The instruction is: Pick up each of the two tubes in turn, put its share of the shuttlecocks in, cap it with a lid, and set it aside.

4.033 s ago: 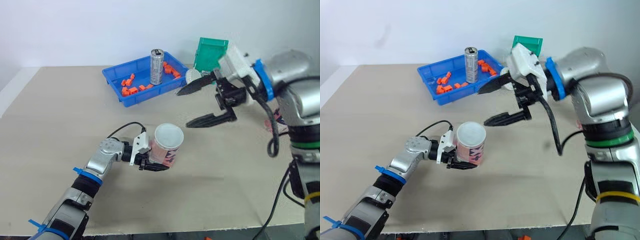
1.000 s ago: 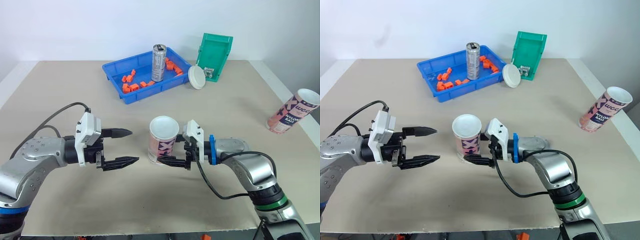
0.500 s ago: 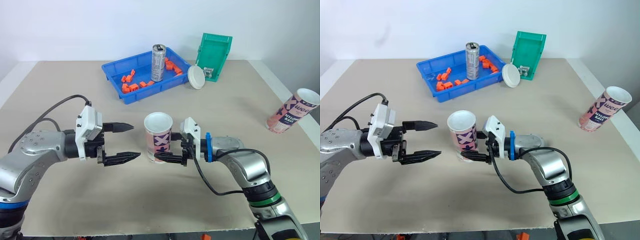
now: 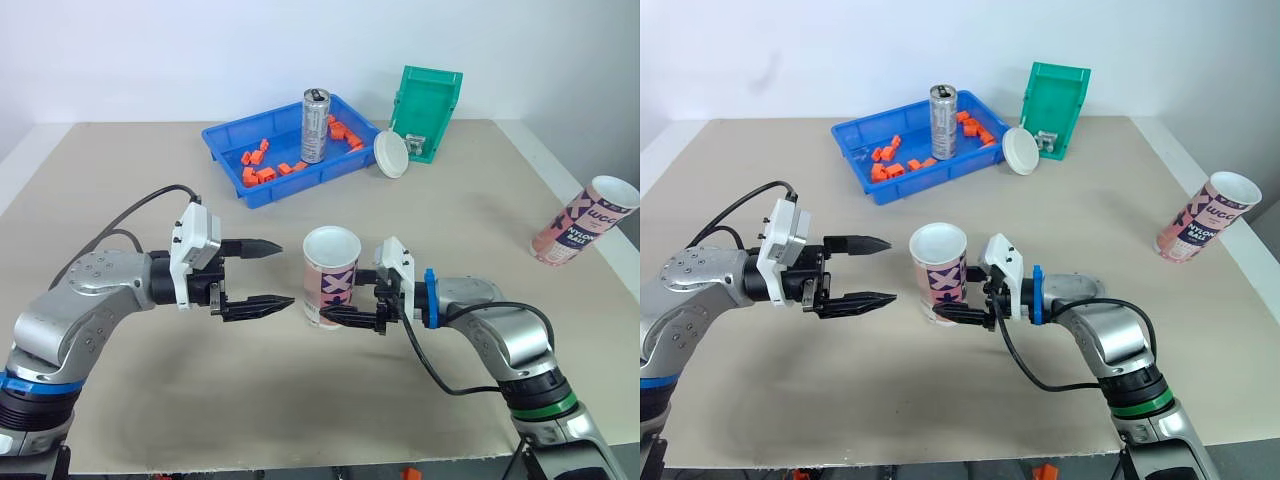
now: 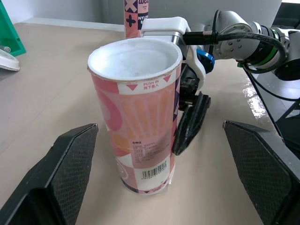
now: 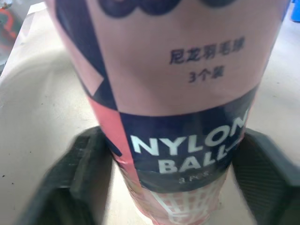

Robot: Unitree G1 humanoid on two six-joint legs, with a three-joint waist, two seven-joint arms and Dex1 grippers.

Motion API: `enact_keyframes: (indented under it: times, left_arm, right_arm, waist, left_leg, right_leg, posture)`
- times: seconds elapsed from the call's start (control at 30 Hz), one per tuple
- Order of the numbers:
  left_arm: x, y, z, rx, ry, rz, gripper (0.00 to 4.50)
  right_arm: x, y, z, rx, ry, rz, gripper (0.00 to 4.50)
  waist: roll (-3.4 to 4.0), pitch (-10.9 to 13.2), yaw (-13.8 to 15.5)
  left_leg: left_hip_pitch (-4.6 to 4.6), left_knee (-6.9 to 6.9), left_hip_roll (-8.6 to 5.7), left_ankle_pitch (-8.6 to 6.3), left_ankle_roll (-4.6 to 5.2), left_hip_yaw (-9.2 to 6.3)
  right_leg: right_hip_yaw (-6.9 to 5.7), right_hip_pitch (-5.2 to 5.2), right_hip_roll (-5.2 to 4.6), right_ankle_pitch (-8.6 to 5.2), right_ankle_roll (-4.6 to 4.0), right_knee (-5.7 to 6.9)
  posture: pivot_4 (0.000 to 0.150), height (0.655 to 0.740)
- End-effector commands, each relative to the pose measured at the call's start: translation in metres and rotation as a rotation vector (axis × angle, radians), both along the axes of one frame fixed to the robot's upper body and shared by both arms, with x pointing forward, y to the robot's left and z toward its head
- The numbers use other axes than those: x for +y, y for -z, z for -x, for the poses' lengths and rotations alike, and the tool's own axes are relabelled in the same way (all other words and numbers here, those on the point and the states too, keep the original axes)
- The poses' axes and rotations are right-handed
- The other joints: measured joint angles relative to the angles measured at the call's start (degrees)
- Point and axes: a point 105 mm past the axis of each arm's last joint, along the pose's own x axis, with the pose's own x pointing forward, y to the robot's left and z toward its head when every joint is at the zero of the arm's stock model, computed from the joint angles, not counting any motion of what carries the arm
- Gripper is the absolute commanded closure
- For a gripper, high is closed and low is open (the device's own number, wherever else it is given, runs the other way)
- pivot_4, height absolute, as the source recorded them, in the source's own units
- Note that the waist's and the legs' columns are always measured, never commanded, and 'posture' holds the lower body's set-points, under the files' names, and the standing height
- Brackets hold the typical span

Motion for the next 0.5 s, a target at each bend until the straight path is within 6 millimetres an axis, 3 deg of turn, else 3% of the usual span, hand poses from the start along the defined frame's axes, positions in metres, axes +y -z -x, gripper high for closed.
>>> enact_keyframes:
  times: [0.03, 0.17, 0.3, 0.5]
  left_arm:
    - [0.0, -0.006, 0.003, -0.044, 0.01, -0.01, 0.0]
    - [-0.003, -0.006, 0.004, -0.048, 0.019, -0.005, 0.0]
    - [-0.011, -0.007, 0.004, -0.049, 0.052, 0.013, 0.0]
    - [-0.027, -0.008, -0.002, -0.056, 0.11, 0.043, 0.0]
  right_arm:
    - [-0.001, -0.007, 0.0, -0.041, -0.007, 0.004, 2.2]
    - [-0.005, -0.015, -0.004, -0.048, 0.016, -0.012, 2.2]
    - [-0.016, -0.034, -0.01, -0.09, 0.062, -0.055, 2.2]
    - [-0.073, -0.069, -0.037, -0.182, 0.319, -0.125, 2.2]
  waist:
    - [0.0, 0.0, 0.0]
    - [0.0, 0.0, 0.01]
    - [0.0, 0.0, 0.03]
    - [-0.02, 0.0, 0.61]
  left_leg:
    - [0.0, 0.0, 0.0, 0.0, 0.0, 0.0]
    - [0.0, 0.01, 0.0, 0.01, -0.01, 0.0]
    - [-0.01, 0.01, -0.01, 0.01, -0.01, 0.0]
    - [-0.04, 0.09, -0.06, 0.01, -0.02, 0.0]
  right_leg:
    - [0.0, 0.0, 0.0, 0.0, 0.01, 0.0]
    - [0.0, 0.0, 0.0, 0.01, 0.02, 0.0]
    - [0.0, 0.0, -0.01, 0.02, 0.0, 0.0]
    - [0.02, 0.04, -0.03, 0.07, 0.03, -0.01]
  posture:
    - [0.15, 0.74]
    - [0.15, 0.74]
    - [0.15, 0.74]
    - [0.15, 0.74]
